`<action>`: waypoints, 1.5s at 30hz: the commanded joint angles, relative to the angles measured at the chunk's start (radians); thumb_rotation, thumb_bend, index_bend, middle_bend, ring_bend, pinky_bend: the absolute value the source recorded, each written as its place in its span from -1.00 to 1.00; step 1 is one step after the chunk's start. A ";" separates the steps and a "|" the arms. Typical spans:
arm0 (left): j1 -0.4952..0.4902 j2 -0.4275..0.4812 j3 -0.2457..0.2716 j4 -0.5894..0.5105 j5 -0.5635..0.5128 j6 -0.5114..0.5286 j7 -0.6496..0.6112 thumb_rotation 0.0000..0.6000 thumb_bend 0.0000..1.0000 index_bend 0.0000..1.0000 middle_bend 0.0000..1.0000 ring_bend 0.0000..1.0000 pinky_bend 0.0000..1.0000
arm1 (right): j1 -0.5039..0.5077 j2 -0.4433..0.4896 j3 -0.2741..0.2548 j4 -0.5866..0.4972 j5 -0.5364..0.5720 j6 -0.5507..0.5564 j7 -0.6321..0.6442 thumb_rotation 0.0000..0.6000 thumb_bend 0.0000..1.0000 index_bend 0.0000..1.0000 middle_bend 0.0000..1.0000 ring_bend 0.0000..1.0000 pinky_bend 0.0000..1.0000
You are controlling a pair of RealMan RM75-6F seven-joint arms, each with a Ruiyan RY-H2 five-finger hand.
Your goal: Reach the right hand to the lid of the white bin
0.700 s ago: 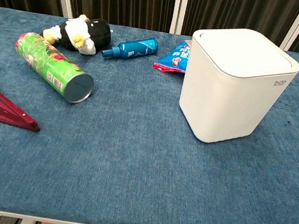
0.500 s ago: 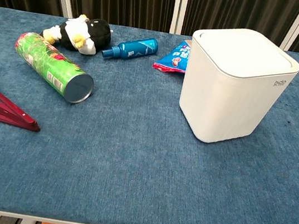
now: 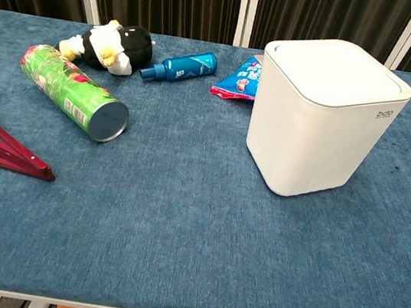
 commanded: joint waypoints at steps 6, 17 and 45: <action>-0.003 -0.004 0.002 0.010 0.000 -0.008 -0.014 1.00 -1.00 -0.54 -0.66 -0.88 -0.73 | 0.174 0.063 0.063 -0.109 -0.079 -0.154 0.008 1.00 -0.66 -0.51 -0.53 -1.00 -1.00; 0.002 -0.003 0.009 0.022 -0.004 -0.016 -0.041 1.00 -1.00 -0.54 -0.66 -0.88 -0.73 | 0.338 0.004 0.091 -0.149 0.003 -0.389 -0.088 1.00 -0.65 -0.43 -0.45 -1.00 -1.00; 0.006 -0.012 0.008 0.047 0.004 -0.010 -0.084 1.00 -1.00 -0.54 -0.66 -0.88 -0.73 | 0.296 -0.092 0.109 -0.098 0.077 -0.166 -0.190 1.00 -0.60 -0.60 -0.51 -1.00 -1.00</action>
